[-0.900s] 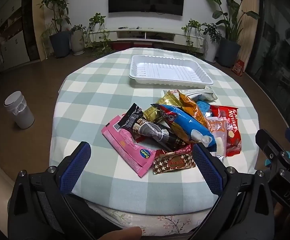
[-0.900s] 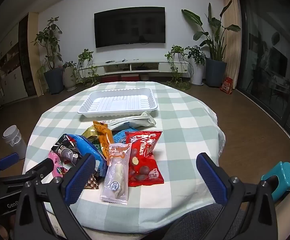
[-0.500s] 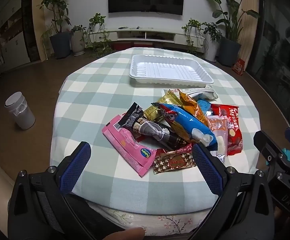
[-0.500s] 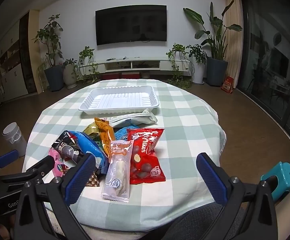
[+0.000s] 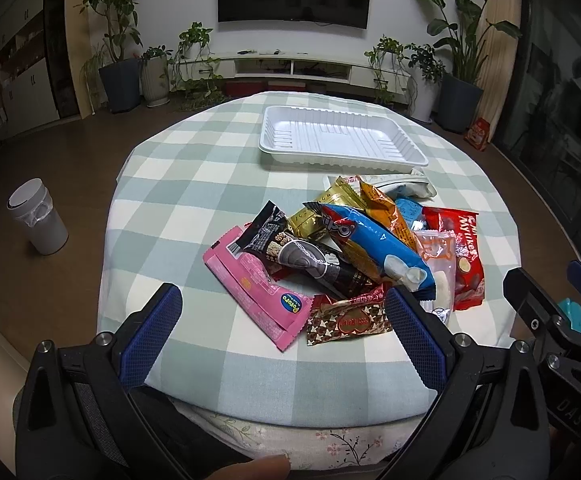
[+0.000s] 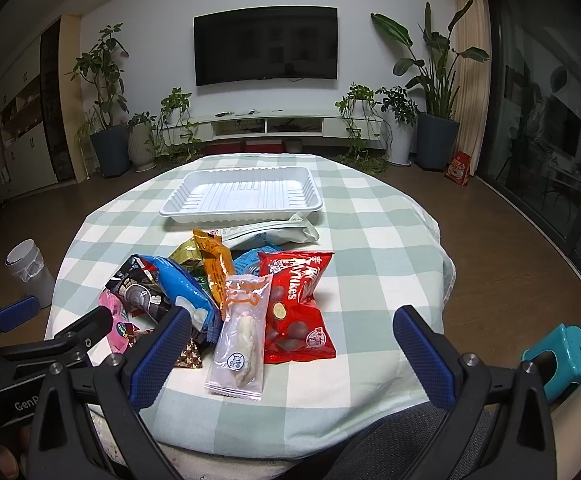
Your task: Organize snacks
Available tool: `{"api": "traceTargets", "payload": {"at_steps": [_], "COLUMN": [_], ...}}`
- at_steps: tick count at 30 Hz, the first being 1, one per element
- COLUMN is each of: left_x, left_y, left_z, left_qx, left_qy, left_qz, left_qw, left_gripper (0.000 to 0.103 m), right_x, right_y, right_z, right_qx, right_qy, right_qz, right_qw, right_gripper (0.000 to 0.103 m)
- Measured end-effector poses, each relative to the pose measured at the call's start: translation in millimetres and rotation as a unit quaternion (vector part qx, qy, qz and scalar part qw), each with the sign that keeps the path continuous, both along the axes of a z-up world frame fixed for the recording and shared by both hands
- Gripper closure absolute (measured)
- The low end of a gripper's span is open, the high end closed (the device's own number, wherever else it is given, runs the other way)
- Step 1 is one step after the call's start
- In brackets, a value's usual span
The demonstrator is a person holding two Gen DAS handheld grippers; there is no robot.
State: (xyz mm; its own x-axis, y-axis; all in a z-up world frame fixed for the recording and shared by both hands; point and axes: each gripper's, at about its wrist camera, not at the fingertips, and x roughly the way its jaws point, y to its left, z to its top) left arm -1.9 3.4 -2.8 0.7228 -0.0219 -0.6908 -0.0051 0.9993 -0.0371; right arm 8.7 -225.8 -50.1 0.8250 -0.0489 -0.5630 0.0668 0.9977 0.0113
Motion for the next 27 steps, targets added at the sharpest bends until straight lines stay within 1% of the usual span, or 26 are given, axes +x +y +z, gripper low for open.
{"api": "traceTargets", "payload": {"at_steps": [27], "left_x": [0.5], "left_y": [0.9], "left_z": [-1.6], "left_qx": [-0.001], "left_qy": [0.002], "left_qz": [0.000], "left_qw": [1.0000], "left_gripper": [0.000], "right_x": [-0.9], "right_y": [0.4], "right_z": [-0.4], "right_qx": [0.000], "right_qy": [0.003], "right_qz": [0.000], "right_qw": [1.000], "right_gripper": [0.000]}}
